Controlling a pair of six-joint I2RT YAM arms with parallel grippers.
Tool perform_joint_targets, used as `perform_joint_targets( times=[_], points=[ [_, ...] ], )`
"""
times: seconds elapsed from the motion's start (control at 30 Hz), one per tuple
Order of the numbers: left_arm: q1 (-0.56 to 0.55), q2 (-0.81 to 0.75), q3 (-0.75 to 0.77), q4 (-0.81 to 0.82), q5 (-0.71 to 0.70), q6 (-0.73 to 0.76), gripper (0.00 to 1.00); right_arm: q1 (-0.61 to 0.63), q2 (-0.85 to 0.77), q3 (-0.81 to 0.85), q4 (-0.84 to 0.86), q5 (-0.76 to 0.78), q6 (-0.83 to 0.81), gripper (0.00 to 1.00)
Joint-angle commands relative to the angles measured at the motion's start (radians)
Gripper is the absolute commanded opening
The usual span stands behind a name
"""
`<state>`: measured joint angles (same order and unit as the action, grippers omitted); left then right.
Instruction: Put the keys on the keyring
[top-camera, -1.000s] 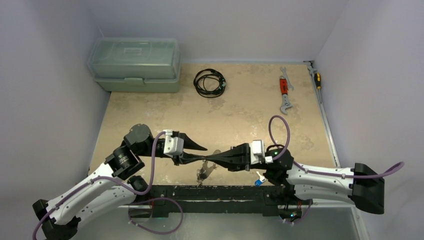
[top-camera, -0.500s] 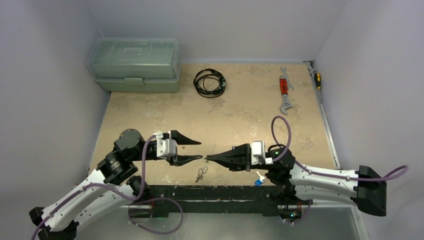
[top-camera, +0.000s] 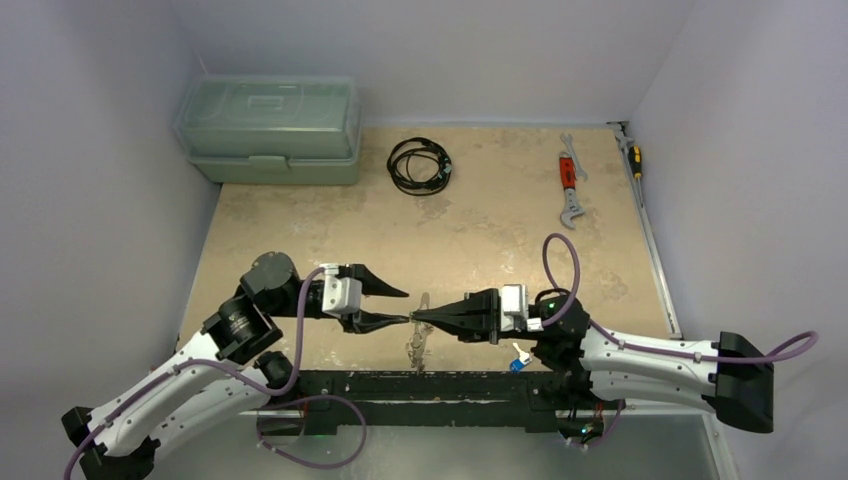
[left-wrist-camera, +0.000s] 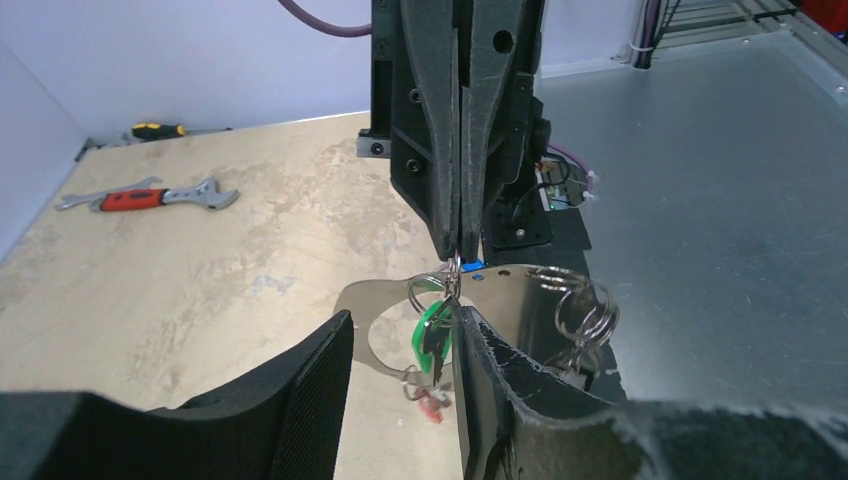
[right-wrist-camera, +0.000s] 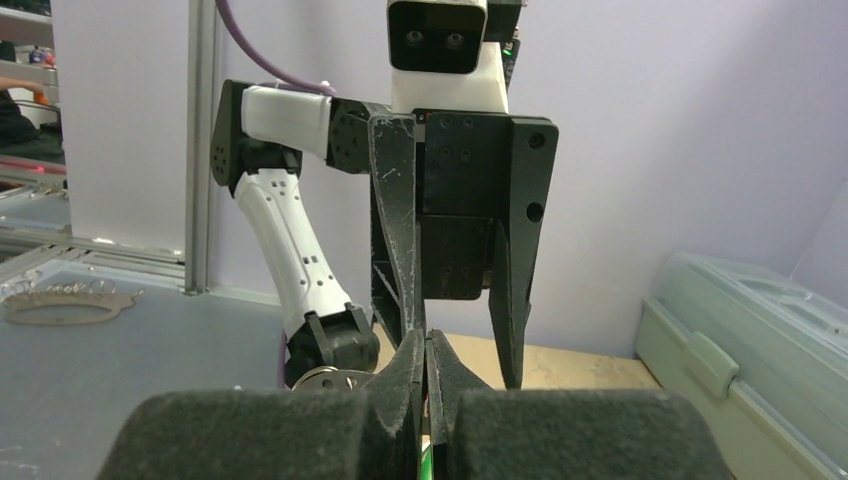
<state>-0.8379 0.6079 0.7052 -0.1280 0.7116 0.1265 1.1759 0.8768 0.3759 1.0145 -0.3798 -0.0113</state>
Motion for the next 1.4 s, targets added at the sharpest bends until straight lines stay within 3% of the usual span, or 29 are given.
perform_joint_targets(
  times=[0.0, 0.4, 0.6, 0.7, 0.93, 1.03, 1.1, 1.23, 1.3, 1.37],
  points=[
    [0.006, 0.021, 0.031, 0.040, 0.080, -0.026, 0.40, 0.001, -0.003, 0.051, 0.052, 0.028, -0.021, 0.00],
    [0.010, 0.072, 0.036, 0.060, 0.114, -0.061, 0.31, 0.000, 0.028, 0.058, 0.071, 0.020, -0.020, 0.00],
    [0.011, 0.081, 0.043, 0.056, 0.110, -0.065, 0.15, 0.000, 0.043, 0.061, 0.082, 0.012, -0.017, 0.00],
    [0.016, 0.085, 0.049, 0.060, 0.088, -0.078, 0.00, 0.001, 0.049, 0.061, 0.086, 0.010, -0.016, 0.00],
    [0.025, 0.083, 0.068, -0.020, 0.031, 0.006, 0.00, 0.001, 0.057, 0.049, 0.091, 0.019, -0.006, 0.00],
    [0.026, 0.097, 0.087, -0.079, -0.042, 0.053, 0.00, 0.001, 0.038, 0.069, 0.002, 0.061, -0.015, 0.00],
    [0.026, 0.107, 0.097, -0.106, -0.081, 0.071, 0.00, 0.001, 0.011, 0.098, -0.096, 0.101, -0.029, 0.14],
    [0.027, 0.139, 0.114, -0.160, -0.135, 0.105, 0.00, 0.001, -0.048, 0.160, -0.321, 0.220, -0.059, 0.58],
    [0.028, 0.162, 0.129, -0.198, -0.167, 0.124, 0.00, 0.001, -0.075, 0.210, -0.481, 0.304, -0.081, 0.69],
    [0.026, 0.184, 0.137, -0.222, -0.194, 0.134, 0.00, 0.001, -0.096, 0.255, -0.638, 0.370, -0.096, 0.71]
  ],
)
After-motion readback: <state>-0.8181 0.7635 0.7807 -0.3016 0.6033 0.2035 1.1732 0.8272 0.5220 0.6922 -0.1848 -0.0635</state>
